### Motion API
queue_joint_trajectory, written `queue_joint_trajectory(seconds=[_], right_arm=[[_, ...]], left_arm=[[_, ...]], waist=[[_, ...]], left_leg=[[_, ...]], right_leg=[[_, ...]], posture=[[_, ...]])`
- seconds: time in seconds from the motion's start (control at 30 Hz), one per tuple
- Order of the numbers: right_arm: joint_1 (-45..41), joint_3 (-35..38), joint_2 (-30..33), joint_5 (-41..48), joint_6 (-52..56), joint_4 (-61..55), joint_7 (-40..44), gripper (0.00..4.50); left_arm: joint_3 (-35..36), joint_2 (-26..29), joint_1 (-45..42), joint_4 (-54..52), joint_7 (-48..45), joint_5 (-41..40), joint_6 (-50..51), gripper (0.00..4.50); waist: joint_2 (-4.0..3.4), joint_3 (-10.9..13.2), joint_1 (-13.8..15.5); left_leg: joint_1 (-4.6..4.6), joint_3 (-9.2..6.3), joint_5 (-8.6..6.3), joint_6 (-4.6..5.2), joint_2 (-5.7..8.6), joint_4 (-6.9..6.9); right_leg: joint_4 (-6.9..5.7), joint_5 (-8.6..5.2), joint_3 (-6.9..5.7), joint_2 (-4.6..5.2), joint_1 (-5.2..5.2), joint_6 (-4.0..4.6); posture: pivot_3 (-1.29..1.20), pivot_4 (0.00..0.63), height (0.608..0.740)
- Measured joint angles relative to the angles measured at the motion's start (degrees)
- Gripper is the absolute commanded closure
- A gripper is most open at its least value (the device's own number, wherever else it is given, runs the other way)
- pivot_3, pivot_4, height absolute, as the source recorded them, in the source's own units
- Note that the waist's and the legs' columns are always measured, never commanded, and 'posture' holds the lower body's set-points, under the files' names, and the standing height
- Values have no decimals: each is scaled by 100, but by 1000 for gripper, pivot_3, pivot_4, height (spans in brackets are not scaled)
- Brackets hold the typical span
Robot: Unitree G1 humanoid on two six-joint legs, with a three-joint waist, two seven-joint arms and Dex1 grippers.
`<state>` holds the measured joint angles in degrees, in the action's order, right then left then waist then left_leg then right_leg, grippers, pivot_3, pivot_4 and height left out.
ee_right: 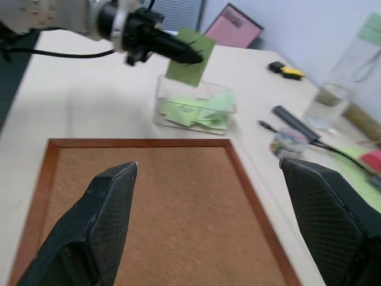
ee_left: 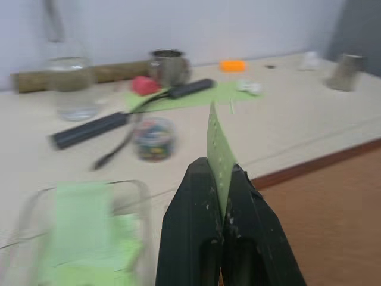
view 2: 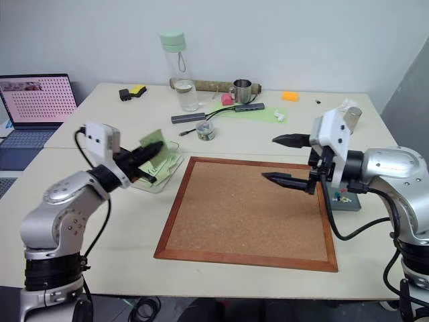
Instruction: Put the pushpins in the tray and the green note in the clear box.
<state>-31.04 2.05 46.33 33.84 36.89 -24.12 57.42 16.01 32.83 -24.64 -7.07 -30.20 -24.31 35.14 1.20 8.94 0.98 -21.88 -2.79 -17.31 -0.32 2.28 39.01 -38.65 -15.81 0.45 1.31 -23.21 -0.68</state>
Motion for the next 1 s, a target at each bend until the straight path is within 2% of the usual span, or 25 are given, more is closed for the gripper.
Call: queue_joint_trajectory(seconds=[0.17, 0.33, 0.73, 0.9, 1.0], right_arm=[[48, -221, -3, -116, -65, 32, 12, 494], [162, -223, 6, -112, -89, -3, 3, 479], [391, -106, 63, -88, 19, -221, -116, 479], [577, -63, 106, -49, 104, -290, -146, 479], [740, 92, 140, -56, 102, -326, -211, 479]], left_arm=[[-106, 132, -258, 901, 105, 486, -494, 4500], [-147, 152, -478, 1657, -67, 585, -691, 3679], [-185, 267, -564, 1541, -287, 491, -657, 1300], [8, 880, -257, 866, -632, 259, -400, 456], [97, 1355, 108, 623, -1013, 157, -282, 456]], waist=[[1, 1, 27], [1, 2, 25], [3, 3, 21], [3, 5, -6], [2, 5, -12]], left_leg=[[-4, 0, 1, -1, -1, -1], [-5, 0, 1, -1, -2, -2], [-6, -1, 0, -1, -3, -2], [-5, 0, 0, -1, -4, -6], [-4, 0, 0, 0, -5, -8]], right_leg=[[3, 1, -2, 2, -5, 1], [2, 1, -3, 2, -6, 1], [1, 1, -3, 2, -7, 2], [2, 1, -1, 2, -9, 2], [2, 0, -2, 2, -9, 3]], posture=[[0, 150, 740], [0, 150, 740], [0, 150, 740], [0, 150, 740], [0, 150, 740]])
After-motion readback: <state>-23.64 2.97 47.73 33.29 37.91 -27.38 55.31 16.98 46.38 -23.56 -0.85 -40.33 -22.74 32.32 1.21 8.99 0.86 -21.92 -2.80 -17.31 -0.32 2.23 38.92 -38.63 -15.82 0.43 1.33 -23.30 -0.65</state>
